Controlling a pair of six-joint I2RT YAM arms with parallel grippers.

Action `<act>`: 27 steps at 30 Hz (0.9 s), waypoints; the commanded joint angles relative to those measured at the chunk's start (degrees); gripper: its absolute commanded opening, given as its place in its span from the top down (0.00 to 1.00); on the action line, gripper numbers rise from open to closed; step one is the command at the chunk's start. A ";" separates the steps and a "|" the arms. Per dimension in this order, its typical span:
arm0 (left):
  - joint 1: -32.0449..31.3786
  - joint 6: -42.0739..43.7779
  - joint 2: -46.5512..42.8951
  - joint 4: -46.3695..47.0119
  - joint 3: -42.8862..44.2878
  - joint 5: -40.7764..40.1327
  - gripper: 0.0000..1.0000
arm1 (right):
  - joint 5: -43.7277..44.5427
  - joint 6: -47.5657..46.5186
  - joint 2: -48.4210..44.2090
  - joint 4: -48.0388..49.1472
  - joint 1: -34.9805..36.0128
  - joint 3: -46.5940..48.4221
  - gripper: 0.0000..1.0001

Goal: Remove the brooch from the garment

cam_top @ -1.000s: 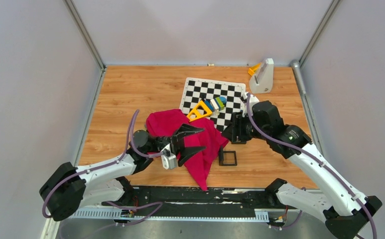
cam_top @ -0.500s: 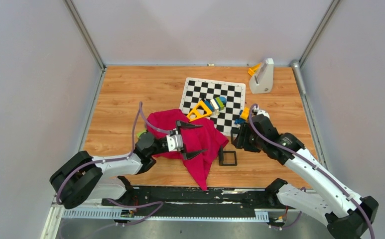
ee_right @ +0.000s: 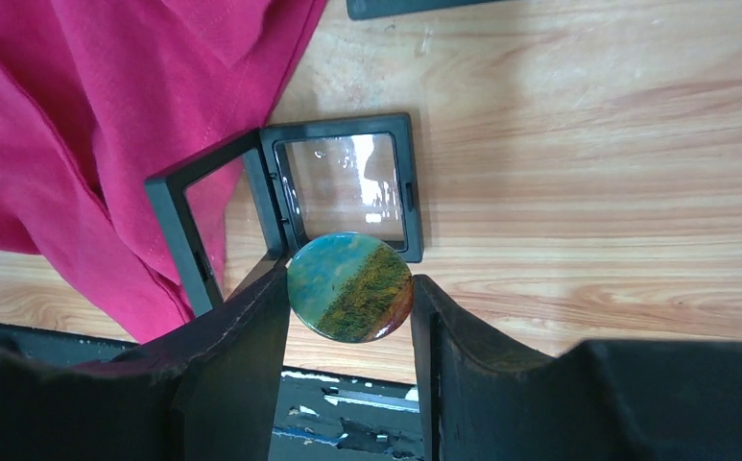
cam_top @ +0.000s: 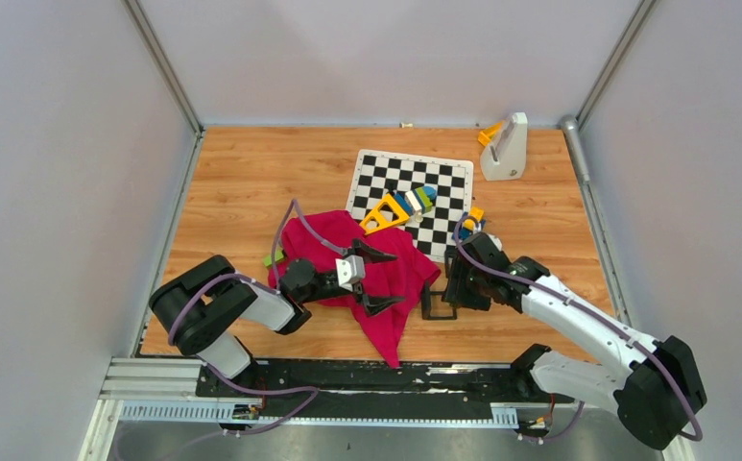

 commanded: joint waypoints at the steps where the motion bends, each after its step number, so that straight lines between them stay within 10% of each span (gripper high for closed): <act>1: -0.11 -0.78 -0.52 6.30 0.39 -0.08 0.00 | -4.22 0.88 0.98 7.15 -0.12 -2.06 0.85; 27: -0.11 1.05 -1.53 3.01 0.64 1.46 0.00 | -3.47 -0.98 9.64 11.98 -0.10 -2.09 0.80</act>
